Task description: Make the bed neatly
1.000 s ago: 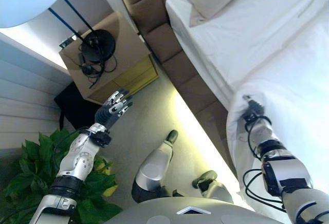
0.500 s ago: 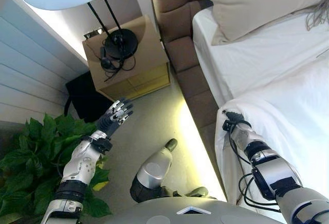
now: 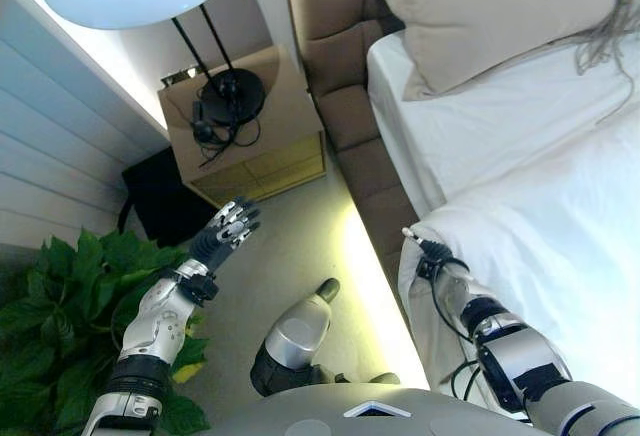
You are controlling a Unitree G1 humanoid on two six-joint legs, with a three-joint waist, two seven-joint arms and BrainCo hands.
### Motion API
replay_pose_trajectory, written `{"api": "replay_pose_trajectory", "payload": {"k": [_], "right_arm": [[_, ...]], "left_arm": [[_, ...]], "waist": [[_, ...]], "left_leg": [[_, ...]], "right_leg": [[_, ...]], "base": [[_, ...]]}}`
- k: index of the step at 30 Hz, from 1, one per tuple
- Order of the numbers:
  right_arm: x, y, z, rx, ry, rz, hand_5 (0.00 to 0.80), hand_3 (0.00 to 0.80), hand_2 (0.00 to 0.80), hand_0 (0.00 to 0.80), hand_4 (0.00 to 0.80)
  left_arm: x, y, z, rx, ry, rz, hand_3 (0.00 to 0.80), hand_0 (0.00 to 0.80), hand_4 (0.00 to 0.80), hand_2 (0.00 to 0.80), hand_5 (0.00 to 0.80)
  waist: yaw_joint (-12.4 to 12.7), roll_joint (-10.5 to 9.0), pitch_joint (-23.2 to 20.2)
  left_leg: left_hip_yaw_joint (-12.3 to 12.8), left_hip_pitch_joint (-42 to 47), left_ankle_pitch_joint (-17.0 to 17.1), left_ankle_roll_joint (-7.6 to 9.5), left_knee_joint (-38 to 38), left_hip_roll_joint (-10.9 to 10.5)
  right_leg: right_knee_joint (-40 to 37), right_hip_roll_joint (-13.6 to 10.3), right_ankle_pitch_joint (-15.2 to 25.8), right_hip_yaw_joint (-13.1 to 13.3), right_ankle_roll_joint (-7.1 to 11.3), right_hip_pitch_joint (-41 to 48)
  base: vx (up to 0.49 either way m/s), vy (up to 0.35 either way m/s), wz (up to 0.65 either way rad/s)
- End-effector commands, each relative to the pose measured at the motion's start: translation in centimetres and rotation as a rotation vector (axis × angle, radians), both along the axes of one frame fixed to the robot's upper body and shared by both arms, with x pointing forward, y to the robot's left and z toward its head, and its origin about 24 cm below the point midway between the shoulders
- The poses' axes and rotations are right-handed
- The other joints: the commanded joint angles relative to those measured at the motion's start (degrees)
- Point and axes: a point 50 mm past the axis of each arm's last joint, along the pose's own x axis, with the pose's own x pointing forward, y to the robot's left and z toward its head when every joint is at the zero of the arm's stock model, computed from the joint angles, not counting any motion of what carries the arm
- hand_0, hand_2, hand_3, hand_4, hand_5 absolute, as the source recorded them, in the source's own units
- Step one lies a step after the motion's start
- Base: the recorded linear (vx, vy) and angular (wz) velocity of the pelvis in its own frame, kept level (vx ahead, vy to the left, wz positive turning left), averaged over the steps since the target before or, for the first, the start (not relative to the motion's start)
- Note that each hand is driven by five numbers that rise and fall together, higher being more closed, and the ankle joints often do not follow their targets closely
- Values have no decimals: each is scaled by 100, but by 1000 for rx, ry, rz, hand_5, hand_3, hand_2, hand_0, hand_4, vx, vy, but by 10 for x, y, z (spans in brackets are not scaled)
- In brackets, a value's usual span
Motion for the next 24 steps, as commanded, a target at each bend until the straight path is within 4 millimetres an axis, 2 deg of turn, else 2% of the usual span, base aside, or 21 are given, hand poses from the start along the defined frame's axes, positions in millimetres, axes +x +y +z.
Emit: {"api": "replay_pose_trajectory", "payload": {"k": [1,6,12,17,24], "right_arm": [[3,17,1,88,-90,16,0,0,0,0,0],[-24,-10,-12,140,-66,-141,0,0,0,0,0],[-74,-42,-32,175,11,-330,0,0,0,0,0],[-110,-54,-43,201,82,-437,0,0,0,0,0],[-135,-70,-45,207,59,-588,0,0,0,0,0]], "left_arm": [[-7,-5,-4,8,-33,-6,0,0,0,0,0],[-9,-9,-5,-14,-47,6,0,0,0,0,0],[-15,-9,-10,-45,-42,70,0,0,0,0,0],[-22,-8,-16,-57,-28,117,0,0,0,0,0],[-26,-4,-14,-29,-50,144,0,0,0,0,0]], "waist": [[-55,-53,-223],[-217,48,-181],[-485,155,-164],[-657,204,-181],[-944,206,-193]], "left_leg": [[9,-125,251,-64,-219,160],[84,-139,238,-63,-248,193],[230,-165,205,-52,-211,221],[321,-108,173,-52,-205,264],[506,16,121,-63,-223,340]], "right_leg": [[163,-565,890,265,130,53],[155,-535,834,369,128,-53],[203,-574,805,505,147,-179],[229,-573,760,577,154,-198],[262,-581,738,693,172,-233]], "base": [[-46,31,-12],[-70,28,-13],[-35,49,-13],[-6,34,-11],[-14,3,-8]]}}
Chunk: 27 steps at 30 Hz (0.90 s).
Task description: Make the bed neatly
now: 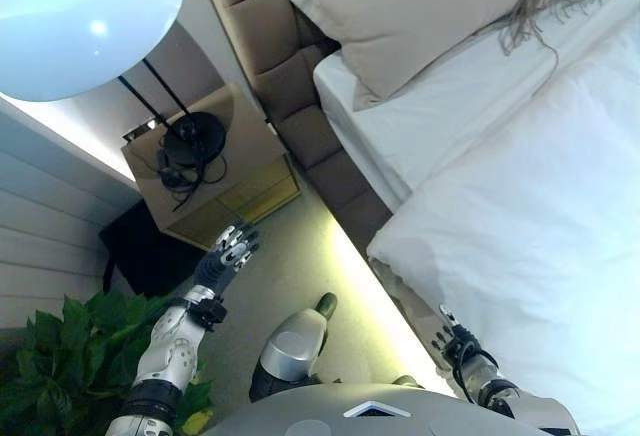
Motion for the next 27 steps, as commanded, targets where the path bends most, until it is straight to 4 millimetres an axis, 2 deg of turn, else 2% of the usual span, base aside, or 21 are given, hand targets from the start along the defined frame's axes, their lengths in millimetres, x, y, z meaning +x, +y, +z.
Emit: {"api": "replay_pose_trajectory", "payload": {"k": [1,5,9,12,16,19,22,27], "right_arm": [[9,-28,13,-58,-118,-114,0,0,0,0,0],[1,-41,18,-53,-231,-238,0,0,0,0,0],[-11,-46,21,-72,-305,-288,0,0,0,0,0],[-18,-53,24,-98,-348,-336,0,0,0,0,0],[-23,-54,24,-106,-352,-317,0,0,0,0,0],[-2,-51,32,-84,-461,-283,0,0,0,0,0],[26,-42,45,-62,-572,-202,0,0,0,0,0],[68,-22,76,-56,-753,-14,0,0,0,0,0]], "left_arm": [[10,-2,20,8,-137,21,0,0,0,0,0],[12,4,26,59,-162,31,0,0,0,0,0],[20,10,36,146,-222,32,0,0,0,0,0],[35,9,55,306,-334,23,0,0,0,0,0],[49,5,76,553,-464,39,0,0,0,0,0],[66,-4,89,758,-574,61,0,0,0,0,0],[77,-8,95,867,-636,112,0,0,0,0,0],[78,-8,102,955,-693,233,0,0,0,0,0]], "waist": [[-156,63,121],[-441,-11,179],[-736,-131,148],[-1057,-182,150],[-1419,-202,142],[-1700,-273,322],[-1942,-346,483],[-2205,-438,831]], "left_leg": [[-9,-120,302,-120,-160,251],[233,-57,274,-133,-194,386],[538,38,255,-149,-305,542],[804,135,237,-160,-401,680],[1113,206,228,-178,-502,829],[1255,45,180,-262,-327,980],[1307,-167,181,-325,-132,1114],[1165,-550,-8,-369,350,1255]], "right_leg": [[174,-483,791,70,144,23],[78,-391,841,247,176,-52],[-47,-280,895,442,218,-133],[-76,-170,890,666,244,-265],[-221,-19,903,907,266,-373],[-216,90,907,1067,229,-630],[-213,202,958,1219,165,-925],[11,427,983,1657,15,-1567]], "base": [[-130,-13,-14],[-98,-94,-22],[-72,-134,-39],[-74,-117,-59],[-56,-122,-53],[-198,-148,-54],[-193,-111,-60],[-134,-56,-94]]}}
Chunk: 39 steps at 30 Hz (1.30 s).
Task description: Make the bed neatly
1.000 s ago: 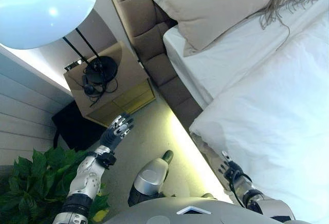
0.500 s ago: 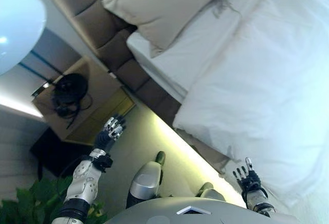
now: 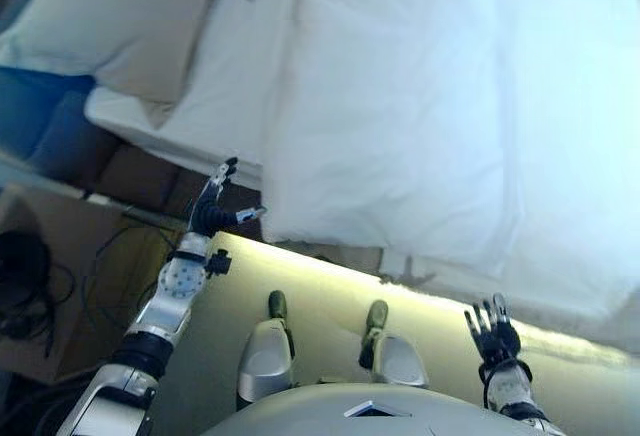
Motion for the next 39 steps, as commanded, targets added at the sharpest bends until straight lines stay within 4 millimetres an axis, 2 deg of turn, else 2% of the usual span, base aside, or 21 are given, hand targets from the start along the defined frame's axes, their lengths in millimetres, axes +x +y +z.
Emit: {"api": "replay_pose_trajectory", "payload": {"k": [1,6,9,10,18,22,27,32,39], "right_arm": [[24,0,27,-91,-139,85,0,0,0,0,0],[54,18,56,-95,-299,171,0,0,0,0,0],[67,28,67,-93,-352,209,0,0,0,0,0],[72,33,72,-91,-371,222,0,0,0,0,0],[84,40,83,-82,-401,262,0,0,0,0,0],[86,41,85,-76,-414,261,0,0,0,0,0],[91,47,95,-37,-432,209,0,0,0,0,0],[90,33,95,-78,-391,110,0,0,0,0,0],[85,14,93,-108,-368,-3,0,0,0,0,0]], "left_arm": [[4,1,23,22,-180,51,0,0,0,0,0],[11,-3,33,68,-282,106,0,0,0,0,0],[18,-9,38,75,-313,122,0,0,0,0,0],[21,-12,40,83,-323,128,0,0,0,0,0],[36,-12,52,195,-372,217,0,0,0,0,0],[41,-18,56,261,-403,224,0,0,0,0,0],[54,-37,71,396,-489,213,0,0,0,0,0],[65,-50,87,474,-552,212,0,0,0,0,0],[77,-56,99,560,-566,261,0,0,0,0,0]], "waist": [[-200,29,350],[-331,-41,773],[-417,-55,920],[-438,-47,969],[-536,-55,1240],[-552,-62,1320],[-655,-146,1438],[-785,-154,1534],[-916,-159,1539]], "left_leg": [[-440,-721,167,53,547,178],[-550,-1578,66,86,1199,214],[-525,-1865,89,98,1399,291],[-561,-1926,-65,67,1537,341],[-676,-2674,-218,167,2441,521],[-713,-2858,-202,209,2566,501],[-646,-2985,-61,209,2451,501],[-579,-3063,-15,194,2421,489],[-543,-3298,-121,220,2588,435]], "right_leg": [[608,-342,-119,95,471,-230],[1305,-296,-239,164,371,-1176],[1579,-284,-312,137,303,-1501],[1788,-267,-493,160,320,-1596],[3114,-381,-936,280,143,-2466],[3397,-434,-1013,383,140,-2713],[3435,-430,-997,445,194,-2882],[3387,-432,-922,495,245,-2968],[3452,-412,-901,651,282,-3200]], "base": [[-154,-38,-91],[-166,-70,-48],[-78,-71,-5],[18,-67,5],[-11,-37,3],[-2,-27,7],[-2,-14,1],[-3,11,-3],[3,7,1]]}}
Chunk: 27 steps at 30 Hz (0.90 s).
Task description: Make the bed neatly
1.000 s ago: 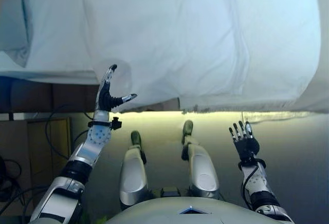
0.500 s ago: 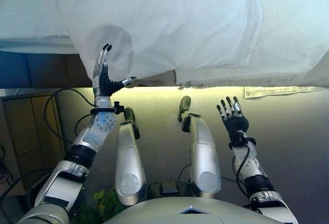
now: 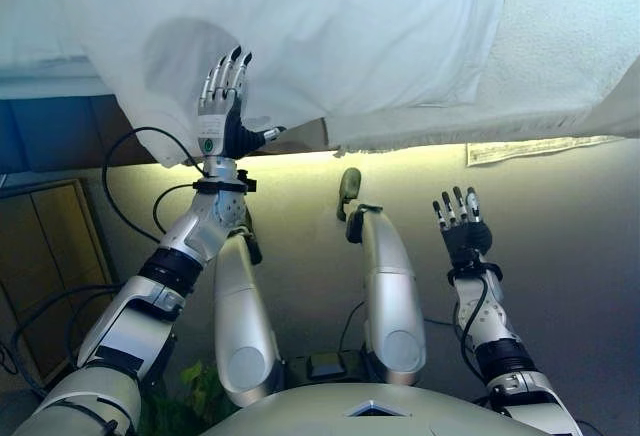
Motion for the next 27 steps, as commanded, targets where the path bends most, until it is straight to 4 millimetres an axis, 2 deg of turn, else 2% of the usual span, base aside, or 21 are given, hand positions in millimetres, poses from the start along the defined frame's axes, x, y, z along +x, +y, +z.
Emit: {"api": "replay_pose_trajectory", "payload": {"k": [1,8,13,18,22,26,27], "right_arm": [[-9,-30,15,-30,-83,-130,0,0,0,0,0],[-4,-29,28,-38,-145,-116,0,0,0,0,0],[1,-29,37,-53,-199,-107,0,0,0,0,0],[6,-25,49,-64,-246,-101,0,0,0,0,0],[7,-26,57,-62,-290,-102,0,0,0,0,0],[9,-27,60,-66,-317,-82,0,0,0,0,0],[10,-26,62,-70,-325,-72,0,0,0,0,0]], "left_arm": [[7,-10,22,83,-116,15,0,0,0,0,0],[17,-3,34,187,-142,174,0,0,0,0,0],[25,2,38,289,-146,279,0,0,0,0,0],[29,3,46,366,-181,338,0,0,0,0,0],[32,5,54,501,-220,368,0,0,0,0,0],[37,13,57,557,-173,400,0,0,0,0,0],[38,15,56,542,-148,405,273,273,273,273,273]], "waist": [[-77,43,52],[-179,65,52],[-209,136,52],[-250,111,52],[-299,73,52],[-330,106,52],[-333,118,52]], "left_leg": [[57,-466,749,409,-150,13],[159,-609,784,424,-263,-85],[161,-845,771,459,-166,-123],[157,-1075,699,488,-17,-127],[126,-1294,604,502,202,-135],[121,-1523,530,545,420,-140],[114,-1565,520,557,445,-156]], "right_leg": [[310,-305,-101,457,702,100],[99,-304,0,490,732,-84],[242,-361,-26,550,724,-357],[368,-348,-60,568,688,-583],[505,-315,-75,609,663,-787],[720,-340,-96,672,631,-1039],[762,-336,-103,688,625,-1092]], "base": [[0,0,0],[-2,7,-3],[-8,18,-4],[0,0,0],[7,1,0],[9,8,-3],[0,0,0]]}}
